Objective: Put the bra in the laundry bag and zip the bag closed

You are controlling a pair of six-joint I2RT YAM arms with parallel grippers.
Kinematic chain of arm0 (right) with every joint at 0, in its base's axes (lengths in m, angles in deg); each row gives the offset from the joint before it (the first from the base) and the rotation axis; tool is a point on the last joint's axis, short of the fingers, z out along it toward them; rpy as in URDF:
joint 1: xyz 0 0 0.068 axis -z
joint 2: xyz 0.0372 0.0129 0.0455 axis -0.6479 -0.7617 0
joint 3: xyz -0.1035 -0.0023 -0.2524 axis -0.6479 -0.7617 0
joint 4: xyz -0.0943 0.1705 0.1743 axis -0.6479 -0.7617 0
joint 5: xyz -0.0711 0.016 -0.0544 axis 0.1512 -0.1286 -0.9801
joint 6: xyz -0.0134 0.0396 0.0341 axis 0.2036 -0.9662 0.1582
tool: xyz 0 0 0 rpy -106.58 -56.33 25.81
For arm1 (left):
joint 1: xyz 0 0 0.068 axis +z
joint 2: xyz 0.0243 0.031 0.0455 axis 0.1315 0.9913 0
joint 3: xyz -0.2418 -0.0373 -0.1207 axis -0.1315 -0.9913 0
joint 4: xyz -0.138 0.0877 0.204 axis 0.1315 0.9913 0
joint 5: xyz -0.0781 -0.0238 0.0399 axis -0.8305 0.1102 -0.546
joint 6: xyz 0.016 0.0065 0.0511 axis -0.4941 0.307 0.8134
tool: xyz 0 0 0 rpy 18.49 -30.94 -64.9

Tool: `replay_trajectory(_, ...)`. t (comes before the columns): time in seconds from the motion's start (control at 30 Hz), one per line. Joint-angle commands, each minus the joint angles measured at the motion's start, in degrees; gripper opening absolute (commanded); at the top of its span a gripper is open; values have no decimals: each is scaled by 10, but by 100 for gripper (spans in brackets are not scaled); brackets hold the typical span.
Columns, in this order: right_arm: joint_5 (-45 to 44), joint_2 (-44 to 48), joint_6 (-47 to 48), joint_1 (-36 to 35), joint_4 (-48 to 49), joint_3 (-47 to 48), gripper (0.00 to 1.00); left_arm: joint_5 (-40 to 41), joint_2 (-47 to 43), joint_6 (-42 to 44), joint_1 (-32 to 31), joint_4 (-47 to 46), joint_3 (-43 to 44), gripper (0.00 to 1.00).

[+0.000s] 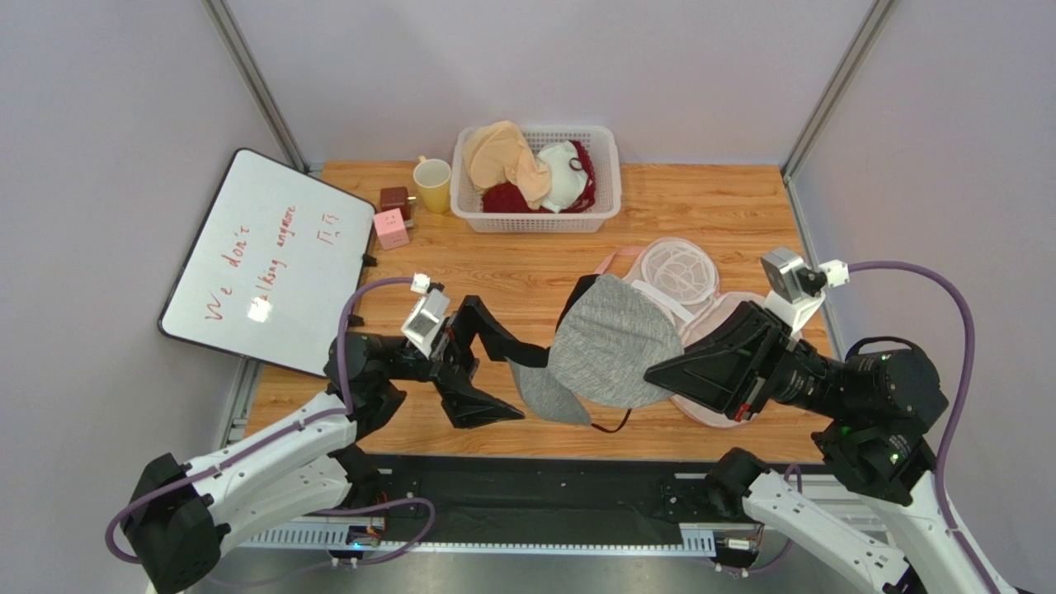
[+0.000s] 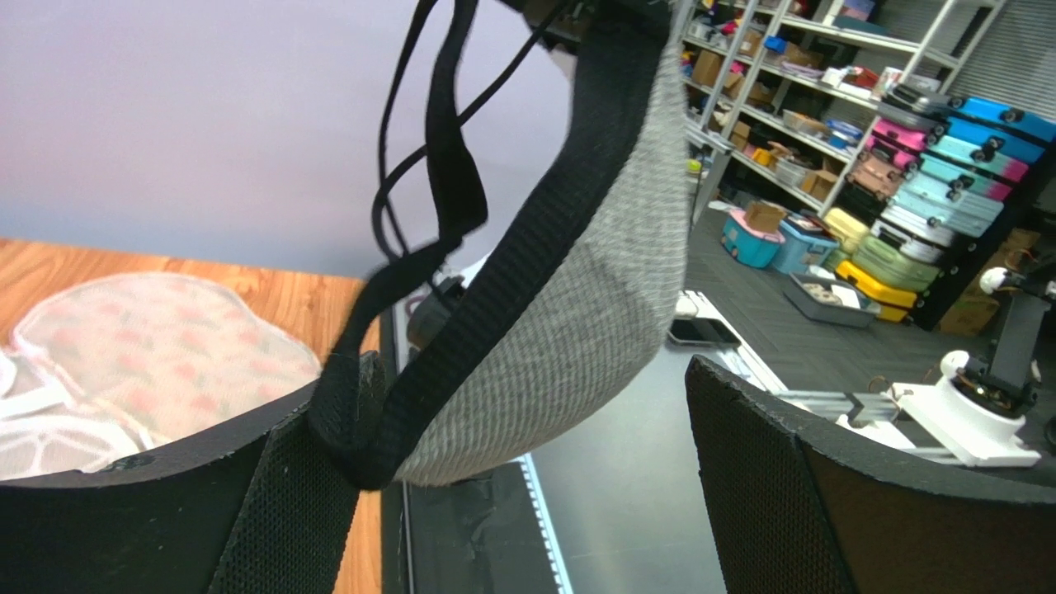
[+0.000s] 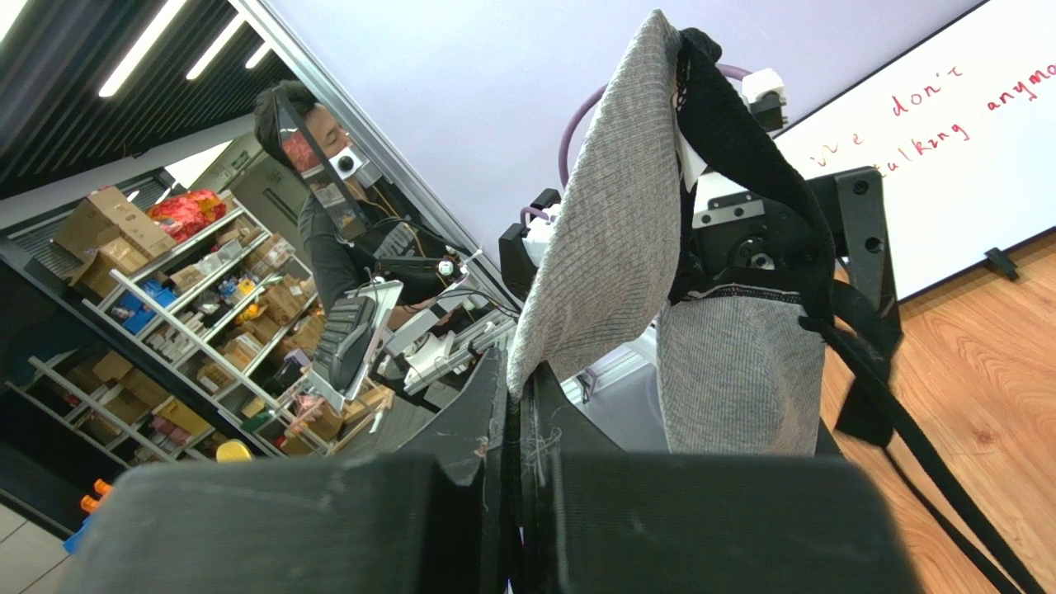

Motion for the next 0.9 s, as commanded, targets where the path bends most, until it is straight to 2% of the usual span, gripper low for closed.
replay_trajectory(0.0,-8,3,14,2,-9,9,0,-31,-5,-26,-1,-110,8,92)
replay_trajectory(0.03,-12,3,20,2,-16,10,0,-34,-8,-26,-1,-109,7,78)
replay_trajectory(0.1,-33,7,40,2,-48,18,0,-30,-18,-13,-2,-78,8,66)
replay_trajectory(0.13,-41,9,49,2,-62,22,0,-29,-24,-7,-1,-62,8,57)
replay_trajectory(0.2,-71,11,75,2,-107,36,0,-23,-39,15,-2,-16,8,47)
replay_trajectory(0.27,-103,17,87,2,-134,39,0,-6,-52,22,-2,21,6,22)
replay_trajectory(0.3,-113,19,95,2,-138,36,0,20,-54,24,-1,37,6,0)
replay_trajectory(0.4,-167,26,113,2,-160,26,0,62,-38,-3,-5,58,16,1)
replay_trajectory(0.53,-305,10,147,2,-228,28,0,99,20,-61,-18,44,51,0)
replay_trajectory(0.7,-451,-23,198,2,-250,19,0,132,148,-117,-33,15,109,0)
replay_trajectory(0.8,-523,-48,228,4,-250,16,0,143,243,-141,-37,-30,144,0)
replay_trajectory(0.87,-552,-68,247,26,-251,17,0,147,326,-174,-37,-95,163,0)
